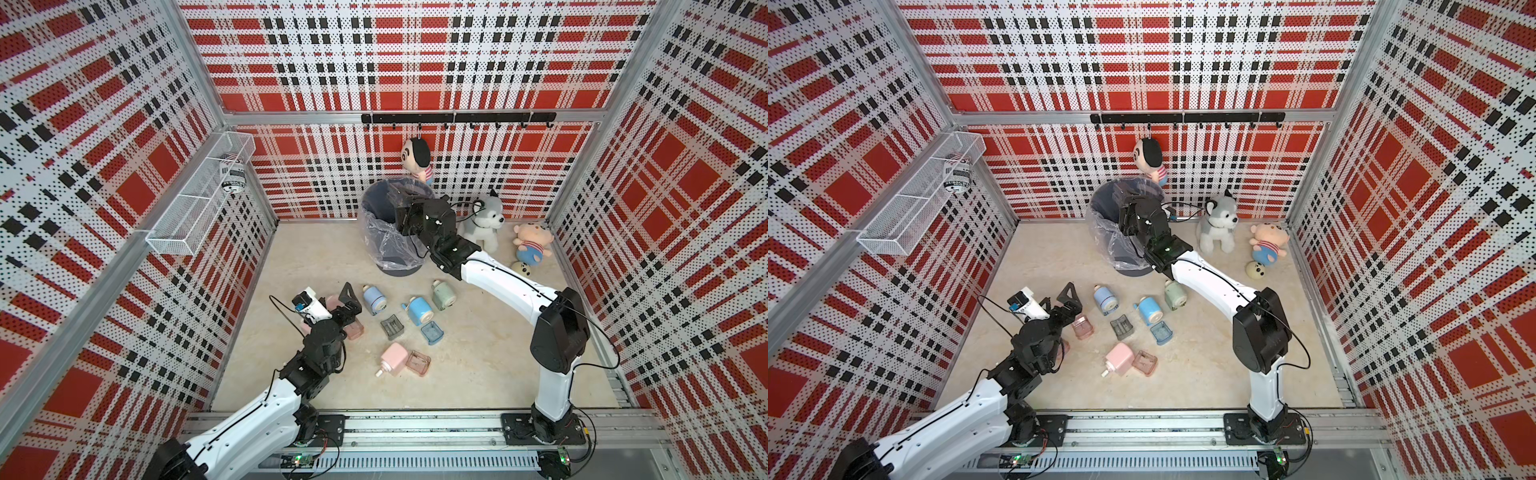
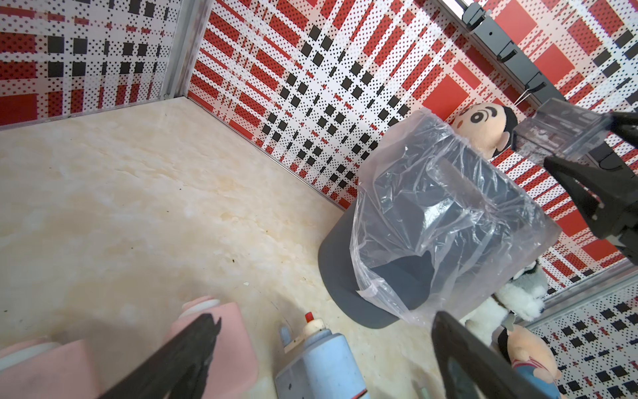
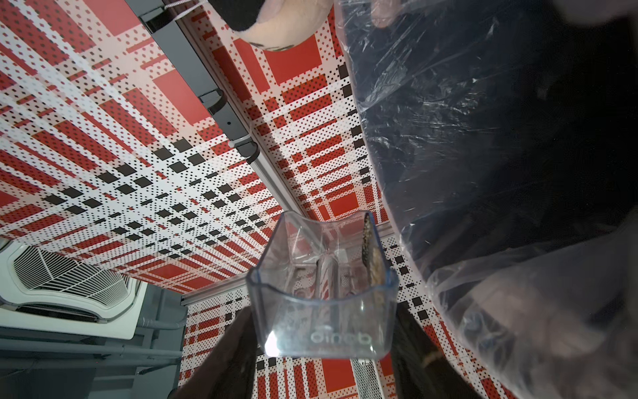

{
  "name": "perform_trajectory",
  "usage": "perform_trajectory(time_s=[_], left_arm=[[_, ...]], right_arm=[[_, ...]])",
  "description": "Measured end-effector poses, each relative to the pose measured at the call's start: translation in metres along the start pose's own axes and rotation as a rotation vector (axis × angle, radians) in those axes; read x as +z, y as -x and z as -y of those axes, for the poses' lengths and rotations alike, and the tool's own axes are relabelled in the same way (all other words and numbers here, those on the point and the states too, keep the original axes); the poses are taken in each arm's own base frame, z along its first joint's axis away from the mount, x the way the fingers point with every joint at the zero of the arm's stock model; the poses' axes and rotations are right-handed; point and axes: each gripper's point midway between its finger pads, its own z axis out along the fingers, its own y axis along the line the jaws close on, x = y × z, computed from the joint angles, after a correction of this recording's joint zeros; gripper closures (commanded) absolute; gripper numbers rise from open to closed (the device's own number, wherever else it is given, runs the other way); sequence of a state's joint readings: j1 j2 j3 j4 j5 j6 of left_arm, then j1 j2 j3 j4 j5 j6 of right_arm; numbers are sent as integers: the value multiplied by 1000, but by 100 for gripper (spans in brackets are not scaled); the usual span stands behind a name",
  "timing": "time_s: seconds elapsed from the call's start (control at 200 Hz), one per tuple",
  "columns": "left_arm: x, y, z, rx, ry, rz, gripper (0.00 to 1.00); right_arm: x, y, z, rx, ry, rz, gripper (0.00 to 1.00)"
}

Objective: Take out the pencil sharpener tray and clean the shavings
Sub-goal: Pour the shavings into the trash bin.

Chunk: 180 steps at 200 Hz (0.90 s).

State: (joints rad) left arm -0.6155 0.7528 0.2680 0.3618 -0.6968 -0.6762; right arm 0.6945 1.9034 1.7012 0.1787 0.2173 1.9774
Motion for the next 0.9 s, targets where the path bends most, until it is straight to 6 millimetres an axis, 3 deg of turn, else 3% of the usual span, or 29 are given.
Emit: perform_trajectory(time_s=[0.11, 0.621, 0.902], left_arm=[[0, 2, 1, -7, -6, 5, 2], [0, 1, 4, -10, -16, 3, 2], [0, 1, 5, -9, -21, 3, 2]], right_arm=[[0, 6, 19, 1, -29, 9, 60], [0, 2, 8, -14, -10, 2, 59], [0, 5, 18, -2, -19, 3, 59]])
